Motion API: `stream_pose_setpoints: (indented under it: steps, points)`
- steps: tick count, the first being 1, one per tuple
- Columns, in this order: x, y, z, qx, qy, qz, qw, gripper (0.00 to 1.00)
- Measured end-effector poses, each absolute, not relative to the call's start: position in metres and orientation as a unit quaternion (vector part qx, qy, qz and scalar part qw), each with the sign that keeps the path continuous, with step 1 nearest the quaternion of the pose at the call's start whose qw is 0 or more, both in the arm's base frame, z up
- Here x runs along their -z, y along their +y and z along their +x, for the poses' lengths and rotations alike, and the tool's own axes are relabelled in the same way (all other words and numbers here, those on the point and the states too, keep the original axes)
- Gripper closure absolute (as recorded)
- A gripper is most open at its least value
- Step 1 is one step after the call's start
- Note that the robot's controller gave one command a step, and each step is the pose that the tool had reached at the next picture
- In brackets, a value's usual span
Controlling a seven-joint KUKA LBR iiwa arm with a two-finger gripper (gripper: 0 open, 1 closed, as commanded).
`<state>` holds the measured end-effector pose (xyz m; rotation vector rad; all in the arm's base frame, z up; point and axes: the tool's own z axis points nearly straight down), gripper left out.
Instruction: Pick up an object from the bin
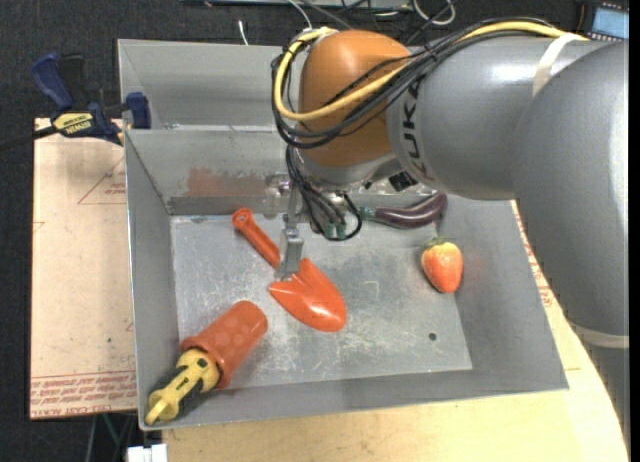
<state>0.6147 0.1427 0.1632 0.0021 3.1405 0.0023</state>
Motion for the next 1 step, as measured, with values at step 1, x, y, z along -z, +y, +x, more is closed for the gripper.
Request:
stream_pose_setpoints:
  steps: [1]
  points:
    - [-0.0667, 0.1077, 0.6254, -0.001, 0.998, 0.067, -0.002, 0.0]
